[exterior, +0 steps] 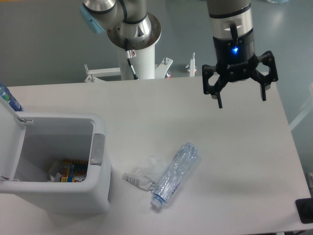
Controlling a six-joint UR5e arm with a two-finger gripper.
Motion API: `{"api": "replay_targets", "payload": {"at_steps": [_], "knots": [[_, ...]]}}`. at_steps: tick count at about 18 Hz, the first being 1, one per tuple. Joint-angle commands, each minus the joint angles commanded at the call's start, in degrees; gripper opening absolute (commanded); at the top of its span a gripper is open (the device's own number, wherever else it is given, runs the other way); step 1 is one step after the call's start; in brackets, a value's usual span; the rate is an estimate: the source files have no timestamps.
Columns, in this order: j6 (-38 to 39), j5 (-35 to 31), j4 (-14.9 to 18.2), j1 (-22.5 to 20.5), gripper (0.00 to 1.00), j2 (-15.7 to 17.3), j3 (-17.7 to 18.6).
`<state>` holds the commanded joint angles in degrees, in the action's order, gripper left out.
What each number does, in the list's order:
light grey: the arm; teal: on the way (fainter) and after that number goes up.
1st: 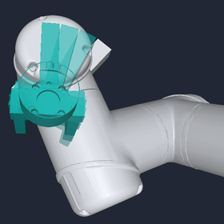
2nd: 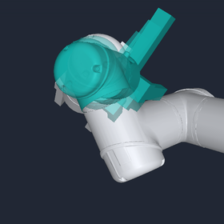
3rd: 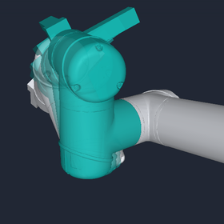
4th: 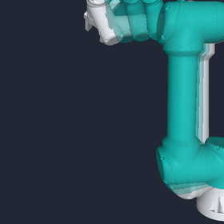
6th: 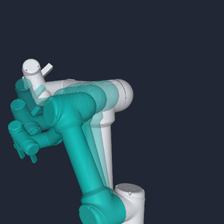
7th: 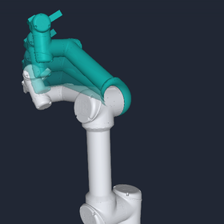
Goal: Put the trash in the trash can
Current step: 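Move the open gripper down toward the white plastic bag beside the bottle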
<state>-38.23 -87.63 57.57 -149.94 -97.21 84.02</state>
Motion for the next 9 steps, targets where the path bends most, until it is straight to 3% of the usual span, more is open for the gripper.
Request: {"api": "replay_targets", "payload": {"at_steps": [9], "knots": [[0.4,-0.1,-1.1,0.6,1.0,0.1,2.4]]}}
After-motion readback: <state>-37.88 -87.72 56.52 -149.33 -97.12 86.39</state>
